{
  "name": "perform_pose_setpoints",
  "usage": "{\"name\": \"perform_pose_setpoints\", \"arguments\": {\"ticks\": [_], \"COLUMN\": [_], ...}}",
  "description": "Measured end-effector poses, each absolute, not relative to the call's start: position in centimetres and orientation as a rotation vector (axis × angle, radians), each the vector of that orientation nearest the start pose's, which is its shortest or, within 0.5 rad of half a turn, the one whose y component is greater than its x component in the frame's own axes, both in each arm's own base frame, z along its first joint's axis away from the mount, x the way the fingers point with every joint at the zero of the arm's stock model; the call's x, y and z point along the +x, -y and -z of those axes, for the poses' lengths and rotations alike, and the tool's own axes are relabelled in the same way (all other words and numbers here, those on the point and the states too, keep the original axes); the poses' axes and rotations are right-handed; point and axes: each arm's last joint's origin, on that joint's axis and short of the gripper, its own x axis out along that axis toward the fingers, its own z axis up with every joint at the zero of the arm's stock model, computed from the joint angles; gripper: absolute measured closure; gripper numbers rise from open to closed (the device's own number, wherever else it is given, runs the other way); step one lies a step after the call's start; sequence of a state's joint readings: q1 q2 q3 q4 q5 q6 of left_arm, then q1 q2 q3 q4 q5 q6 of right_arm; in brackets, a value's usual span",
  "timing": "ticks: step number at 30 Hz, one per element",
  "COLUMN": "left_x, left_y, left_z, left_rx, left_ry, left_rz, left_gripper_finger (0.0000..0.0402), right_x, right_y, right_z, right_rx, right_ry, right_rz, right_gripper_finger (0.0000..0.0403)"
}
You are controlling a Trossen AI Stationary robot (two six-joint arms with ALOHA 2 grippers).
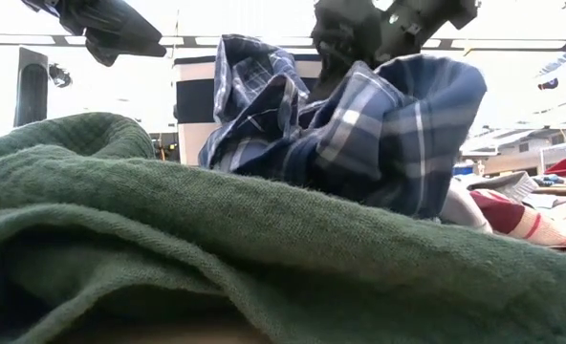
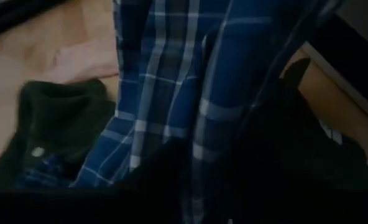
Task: Sort clothes
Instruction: Put the blue checkered polo into the blue laundry bin
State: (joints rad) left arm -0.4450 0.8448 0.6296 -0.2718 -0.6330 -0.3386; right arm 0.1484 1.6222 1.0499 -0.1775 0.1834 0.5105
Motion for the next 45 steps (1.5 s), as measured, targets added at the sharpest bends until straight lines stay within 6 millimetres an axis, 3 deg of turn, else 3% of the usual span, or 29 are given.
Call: {"name": "perform_pose_setpoints", "arguments": {"ticks": [4,8,13,19,26,30,35,41,45], "left_x": [16.8,16.8,16.8,16.8,16.8,16.8,16.8,16.8,16.8], "left_y": [6.1,6.1,6.1,6.1,6.1,6.1,6.1,6.1,6.1], "left_z": [-26.5,-26.5,-26.5,-26.6,-26.6,-26.6,-26.5,-26.5,-26.5], "left_rx": [-0.067,-0.066,-0.066,-0.067,-0.065,-0.065,-0.062,-0.045,-0.045], "left_ry": [-0.375,-0.376,-0.376,-0.372,-0.374,-0.373,-0.377,-0.38,-0.379], "left_rz": [-0.248,-0.248,-0.248,-0.247,-0.247,-0.247,-0.247,-0.245,-0.244], "left_gripper_finger": [0.0239,0.0239,0.0239,0.0239,0.0239,0.0239,0.0239,0.0239,0.0239], "right_x": [34.1,34.5,35.6,36.0,34.2,32.4,30.9,30.5,31.0], "right_y": [-4.1,-3.9,-3.2,-1.0,3.8,6.8,10.1,12.2,12.7], "right_z": [-22.3,-24.8,-30.3,-38.9,-47.5,-50.9,-51.8,-49.8,-47.4], "right_rx": [0.34,0.288,0.165,-0.022,-0.173,-0.233,-0.239,-0.138,-0.038], "right_ry": [-0.688,-0.628,-0.501,-0.288,-0.038,0.051,0.052,-0.12,-0.294], "right_rz": [0.201,0.169,0.126,0.13,0.287,0.432,0.573,0.62,0.601], "right_gripper_finger": [0.0375,0.0392,0.0398,0.04,0.0401,0.0402,0.0402,0.0402,0.0399]}}
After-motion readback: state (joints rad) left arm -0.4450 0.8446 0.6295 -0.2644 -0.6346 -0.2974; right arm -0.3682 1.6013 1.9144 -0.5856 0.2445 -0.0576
